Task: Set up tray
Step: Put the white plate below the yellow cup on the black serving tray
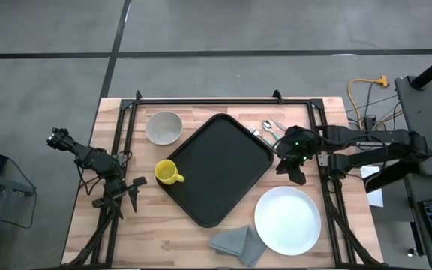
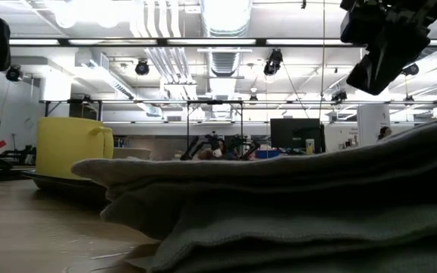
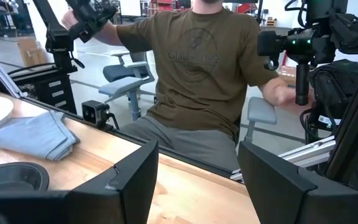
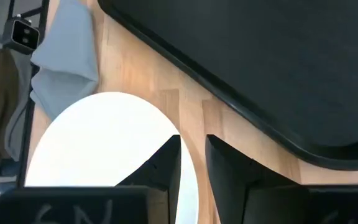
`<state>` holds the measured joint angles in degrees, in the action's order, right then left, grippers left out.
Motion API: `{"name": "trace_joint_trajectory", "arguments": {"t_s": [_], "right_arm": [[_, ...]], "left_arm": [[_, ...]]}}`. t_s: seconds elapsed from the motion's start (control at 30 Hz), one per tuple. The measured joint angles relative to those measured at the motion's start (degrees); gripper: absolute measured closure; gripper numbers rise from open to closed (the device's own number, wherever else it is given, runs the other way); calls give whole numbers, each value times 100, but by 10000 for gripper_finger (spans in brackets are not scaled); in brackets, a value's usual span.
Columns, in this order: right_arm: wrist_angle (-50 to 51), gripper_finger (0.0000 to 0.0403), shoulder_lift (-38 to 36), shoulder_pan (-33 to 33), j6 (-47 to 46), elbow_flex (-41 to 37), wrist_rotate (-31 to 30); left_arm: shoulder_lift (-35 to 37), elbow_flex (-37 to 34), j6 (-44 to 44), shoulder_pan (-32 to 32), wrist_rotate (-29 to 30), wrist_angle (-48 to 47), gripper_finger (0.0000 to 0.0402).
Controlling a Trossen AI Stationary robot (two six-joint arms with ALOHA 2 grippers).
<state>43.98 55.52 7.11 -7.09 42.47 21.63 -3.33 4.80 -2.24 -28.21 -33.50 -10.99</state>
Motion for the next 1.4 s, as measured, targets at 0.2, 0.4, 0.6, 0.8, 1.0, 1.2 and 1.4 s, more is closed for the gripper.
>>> {"name": "trace_joint_trajectory", "arguments": {"t_s": [0.2, 0.4, 0.6, 0.8, 1.0, 1.2, 1.4], "right_arm": [[177, 335, 251, -22, 403, -104, 0], [169, 335, 836, -41, 417, -108, 2], [170, 331, 1558, -55, 516, -108, 187], [169, 284, 2026, -59, 559, -104, 273], [167, 228, 2395, -59, 560, -104, 293], [153, 213, 2643, -61, 702, -104, 681], [66, 227, 2831, -87, 704, -116, 704]], "left_arm": [[0, 0, 0, 0, 0, -4, 193], [0, 0, 0, 0, 0, -6, 193], [0, 0, 0, 0, 0, -8, 193], [0, -2, 0, 0, 2, -8, 193], [0, -2, 0, 0, 2, -8, 193], [0, -4, 0, 0, 2, -8, 193], [0, -4, 0, 0, 4, -8, 193]]}}
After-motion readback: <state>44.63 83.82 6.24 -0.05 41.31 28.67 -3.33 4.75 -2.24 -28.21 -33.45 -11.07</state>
